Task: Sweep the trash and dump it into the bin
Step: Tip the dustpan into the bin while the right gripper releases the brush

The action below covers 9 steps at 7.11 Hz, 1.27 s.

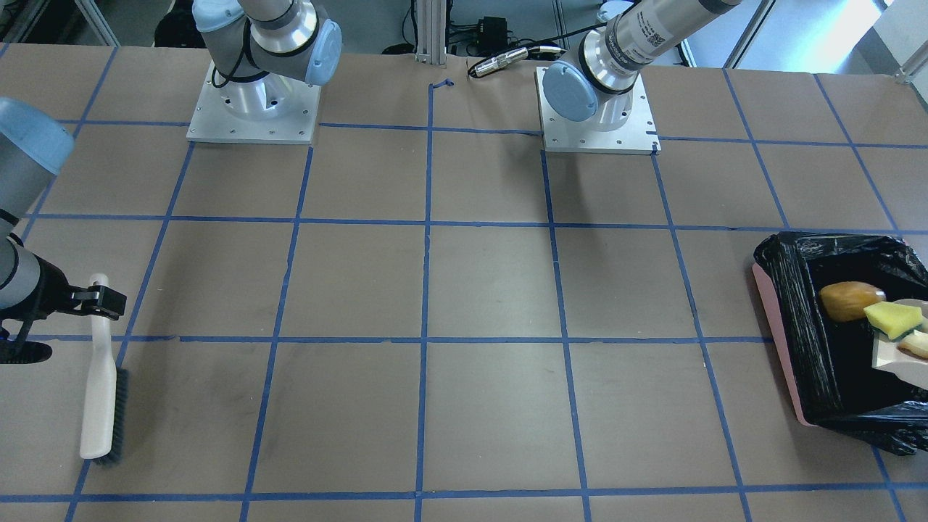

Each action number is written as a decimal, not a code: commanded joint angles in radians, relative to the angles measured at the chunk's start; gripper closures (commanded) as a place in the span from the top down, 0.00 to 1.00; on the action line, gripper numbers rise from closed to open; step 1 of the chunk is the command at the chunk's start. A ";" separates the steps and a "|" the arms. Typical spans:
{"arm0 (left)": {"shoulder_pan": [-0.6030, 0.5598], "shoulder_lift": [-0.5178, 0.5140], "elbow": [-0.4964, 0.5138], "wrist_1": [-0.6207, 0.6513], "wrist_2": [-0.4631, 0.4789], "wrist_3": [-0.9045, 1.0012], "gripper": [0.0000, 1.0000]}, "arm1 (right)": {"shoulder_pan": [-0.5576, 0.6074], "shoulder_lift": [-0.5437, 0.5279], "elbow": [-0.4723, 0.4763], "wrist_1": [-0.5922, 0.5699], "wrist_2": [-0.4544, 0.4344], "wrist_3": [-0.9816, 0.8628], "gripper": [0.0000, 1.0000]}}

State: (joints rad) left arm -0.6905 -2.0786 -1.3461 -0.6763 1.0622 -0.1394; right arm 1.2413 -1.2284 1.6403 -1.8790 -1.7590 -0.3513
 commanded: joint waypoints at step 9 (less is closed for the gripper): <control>-0.018 0.050 -0.030 0.216 -0.106 0.084 0.00 | 0.308 -0.301 -0.206 0.331 0.171 0.392 1.00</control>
State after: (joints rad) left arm -0.6822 -2.0455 -1.3799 -0.4604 0.9146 -0.0358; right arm 1.5359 -1.5207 1.4144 -1.5467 -1.6383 -0.0196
